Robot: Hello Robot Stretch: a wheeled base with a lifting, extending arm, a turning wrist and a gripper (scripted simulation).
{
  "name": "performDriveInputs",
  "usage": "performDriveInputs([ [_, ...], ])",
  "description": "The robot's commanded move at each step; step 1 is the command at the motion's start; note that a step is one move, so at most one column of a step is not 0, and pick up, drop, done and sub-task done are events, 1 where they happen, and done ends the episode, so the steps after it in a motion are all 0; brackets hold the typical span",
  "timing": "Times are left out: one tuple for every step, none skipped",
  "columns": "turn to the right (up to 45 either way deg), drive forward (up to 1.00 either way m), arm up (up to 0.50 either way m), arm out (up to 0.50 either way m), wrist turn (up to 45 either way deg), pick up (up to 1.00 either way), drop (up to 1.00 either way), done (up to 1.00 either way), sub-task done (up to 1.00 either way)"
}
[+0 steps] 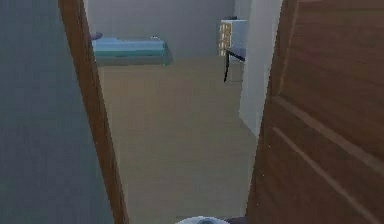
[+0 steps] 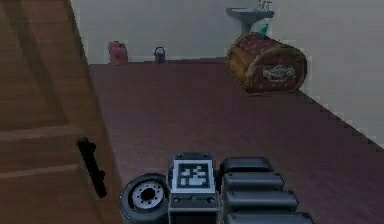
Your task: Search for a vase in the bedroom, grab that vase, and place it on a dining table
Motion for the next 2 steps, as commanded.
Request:
performDriveInputs([
  [0.0,0.75,0.0,0.0,0.0,0.0,0.0,0.0,0.0],
  [-9.0,0.0,0.0,0.0,0.0,0.0,0.0,0.0,0.0],
])
